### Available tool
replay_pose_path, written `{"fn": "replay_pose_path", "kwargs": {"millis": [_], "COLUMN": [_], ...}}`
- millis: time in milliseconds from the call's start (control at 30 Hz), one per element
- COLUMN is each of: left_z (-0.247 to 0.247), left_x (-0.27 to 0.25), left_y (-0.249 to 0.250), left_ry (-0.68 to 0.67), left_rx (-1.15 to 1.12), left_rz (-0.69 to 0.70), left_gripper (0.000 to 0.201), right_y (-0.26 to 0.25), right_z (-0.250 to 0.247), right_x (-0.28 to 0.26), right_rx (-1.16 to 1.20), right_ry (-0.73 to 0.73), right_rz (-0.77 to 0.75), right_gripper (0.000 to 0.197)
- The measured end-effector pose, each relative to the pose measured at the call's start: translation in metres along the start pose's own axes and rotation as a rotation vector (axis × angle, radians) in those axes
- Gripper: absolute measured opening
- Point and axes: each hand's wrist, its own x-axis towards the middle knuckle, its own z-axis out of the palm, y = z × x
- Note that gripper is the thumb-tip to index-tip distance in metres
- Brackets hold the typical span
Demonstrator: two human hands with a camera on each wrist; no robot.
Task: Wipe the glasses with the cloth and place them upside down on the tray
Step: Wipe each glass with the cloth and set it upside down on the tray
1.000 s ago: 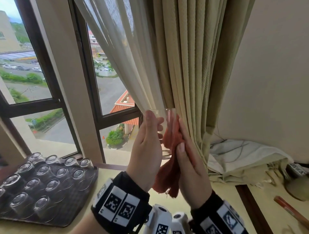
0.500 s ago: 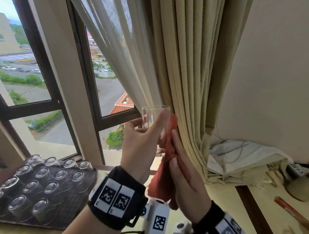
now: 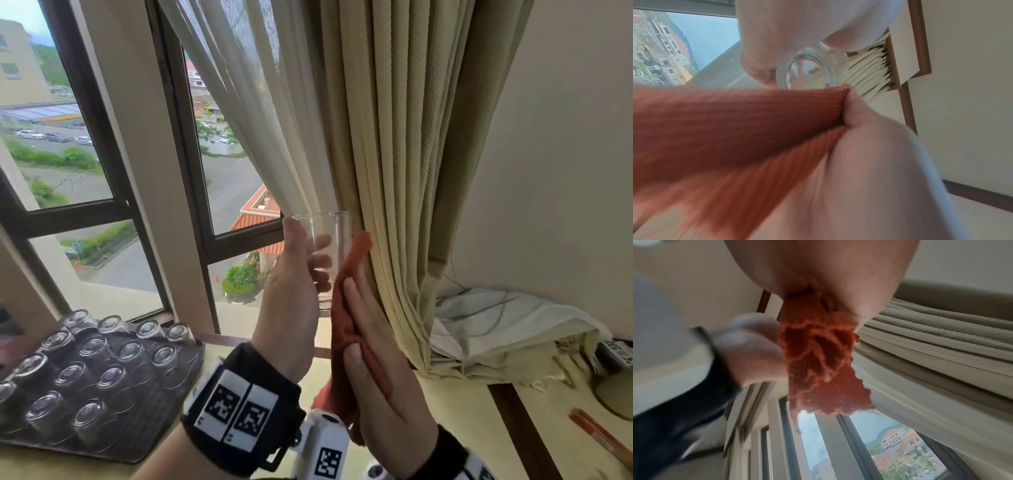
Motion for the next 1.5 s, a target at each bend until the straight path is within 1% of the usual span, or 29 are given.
{"fn": "replay_pose_path", "kwargs": {"millis": [100,167,233,267,367,400,467,533,633,667,733,767,833,900,967,1033,1067,1133,1200,1267,1333,1433,1500], "left_z": [0.004,0.010,0.014,0.016,0.012,0.009,0.003,0.002,0.007,0.009,0.013,0.013,0.013,0.008,0.004,0.001,0.001,0.001,0.006,0.012,0.018,0.014,0.007], "left_x": [-0.004,-0.011,-0.017,-0.018,-0.012,-0.009,-0.002,0.001,-0.005,-0.008,-0.012,-0.015,-0.015,-0.009,-0.003,0.003,0.005,0.002,-0.003,-0.011,-0.016,-0.012,-0.005], "left_y": [-0.003,-0.006,-0.006,-0.004,0.000,0.000,0.001,0.001,0.001,0.000,-0.003,-0.003,0.001,0.003,0.009,0.014,0.016,0.017,0.014,0.008,0.004,0.001,0.001], "left_ry": [-0.005,-0.040,-0.064,-0.076,-0.075,-0.056,-0.001,0.036,0.010,-0.008,-0.033,-0.044,-0.051,-0.035,0.001,0.064,0.088,0.089,0.015,-0.040,-0.059,0.006,0.043], "left_rx": [0.052,0.092,0.105,0.102,0.070,0.049,0.029,0.048,0.103,0.118,0.121,0.107,0.054,0.032,0.048,0.071,0.078,0.108,0.120,0.117,0.083,0.058,0.035], "left_rz": [0.040,0.058,0.070,0.061,0.045,0.044,0.042,0.056,0.056,0.045,0.004,-0.021,-0.053,-0.023,0.004,0.004,0.011,0.030,0.028,-0.017,-0.058,-0.044,-0.049], "left_gripper": [0.077,0.077,0.077,0.077,0.081,0.082,0.080,0.077,0.076,0.076,0.074,0.076,0.085,0.095,0.102,0.120,0.119,0.096,0.077,0.069,0.073,0.083,0.087], "right_y": [0.000,-0.003,-0.010,-0.013,-0.018,-0.017,-0.007,0.004,0.007,0.006,0.002,-0.001,-0.010,-0.016,-0.011,-0.003,0.000,0.005,0.009,0.005,-0.004,-0.015,-0.014], "right_z": [-0.001,-0.006,-0.010,-0.010,-0.005,-0.003,0.002,0.004,0.002,0.000,-0.007,-0.010,-0.010,-0.006,-0.001,0.002,0.003,0.002,-0.003,-0.010,-0.015,-0.011,-0.003], "right_x": [0.017,0.035,0.049,0.051,0.041,0.033,0.016,0.007,0.021,0.029,0.042,0.046,0.047,0.036,0.018,0.006,0.004,0.010,0.026,0.044,0.055,0.047,0.031], "right_rx": [0.177,0.233,0.207,0.164,0.042,0.021,-0.020,0.019,0.193,0.222,0.222,0.201,0.139,0.059,-0.032,-0.015,0.034,0.158,0.214,0.252,0.274,0.158,0.076], "right_ry": [0.083,0.159,0.190,0.181,0.092,0.055,0.004,0.013,0.089,0.124,0.176,0.175,0.103,-0.003,-0.057,-0.056,-0.042,0.016,0.109,0.179,0.179,0.103,0.035], "right_rz": [0.141,0.175,0.134,0.090,-0.050,-0.074,-0.076,-0.012,0.211,0.232,0.182,0.146,0.075,0.012,-0.047,-0.025,0.016,0.116,0.174,0.205,0.180,0.037,-0.020], "right_gripper": [0.054,0.053,0.054,0.054,0.055,0.057,0.058,0.056,0.054,0.054,0.055,0.055,0.058,0.060,0.059,0.056,0.057,0.056,0.056,0.057,0.057,0.057,0.057]}}
